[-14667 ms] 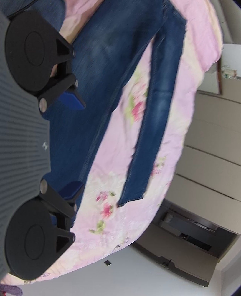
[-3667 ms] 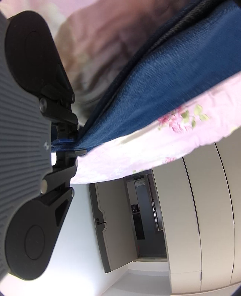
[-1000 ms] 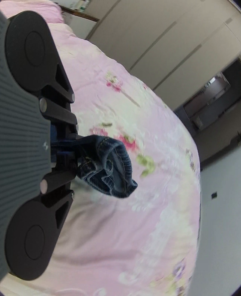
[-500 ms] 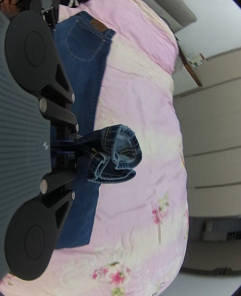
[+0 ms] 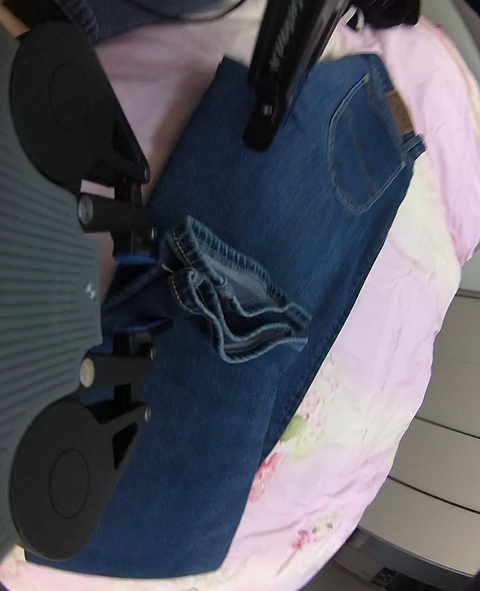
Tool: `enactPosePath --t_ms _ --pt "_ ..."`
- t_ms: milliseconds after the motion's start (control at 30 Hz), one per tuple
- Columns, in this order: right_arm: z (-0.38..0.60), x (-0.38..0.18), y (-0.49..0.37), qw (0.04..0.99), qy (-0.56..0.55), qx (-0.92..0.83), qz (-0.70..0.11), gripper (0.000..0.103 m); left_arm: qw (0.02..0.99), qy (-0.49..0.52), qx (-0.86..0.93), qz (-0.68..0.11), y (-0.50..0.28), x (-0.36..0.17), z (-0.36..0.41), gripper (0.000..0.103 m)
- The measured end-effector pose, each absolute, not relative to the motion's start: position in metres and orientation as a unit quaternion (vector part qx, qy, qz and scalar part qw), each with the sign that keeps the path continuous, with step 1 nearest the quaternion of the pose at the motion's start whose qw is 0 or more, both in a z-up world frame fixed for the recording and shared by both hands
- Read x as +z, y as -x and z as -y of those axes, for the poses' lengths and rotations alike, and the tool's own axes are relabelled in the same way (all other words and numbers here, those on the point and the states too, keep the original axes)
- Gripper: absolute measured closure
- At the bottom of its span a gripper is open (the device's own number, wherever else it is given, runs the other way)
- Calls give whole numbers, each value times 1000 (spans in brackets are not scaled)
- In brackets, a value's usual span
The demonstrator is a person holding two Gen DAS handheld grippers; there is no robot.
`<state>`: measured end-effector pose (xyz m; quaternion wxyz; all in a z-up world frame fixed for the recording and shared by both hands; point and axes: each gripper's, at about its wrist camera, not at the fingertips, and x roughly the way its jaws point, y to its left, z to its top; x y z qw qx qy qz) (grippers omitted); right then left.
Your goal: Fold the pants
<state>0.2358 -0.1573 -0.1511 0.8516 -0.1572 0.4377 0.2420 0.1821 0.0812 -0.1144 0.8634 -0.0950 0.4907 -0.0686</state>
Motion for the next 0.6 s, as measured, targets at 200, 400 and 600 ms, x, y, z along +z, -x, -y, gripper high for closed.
enactPosePath --t_ms 200,400,600 --pt "186 -131 -217 849 82 288 -435 58 864 112 -78 -485 -185 -114 -80 66" --pt "202 -111 -225 872 35 255 -416 53 864 157 -95 -469 -194 -111 -76 64" --pt "190 -124 -273 871 -35 216 -440 72 862 144 -68 -480 -199 -114 -75 64"
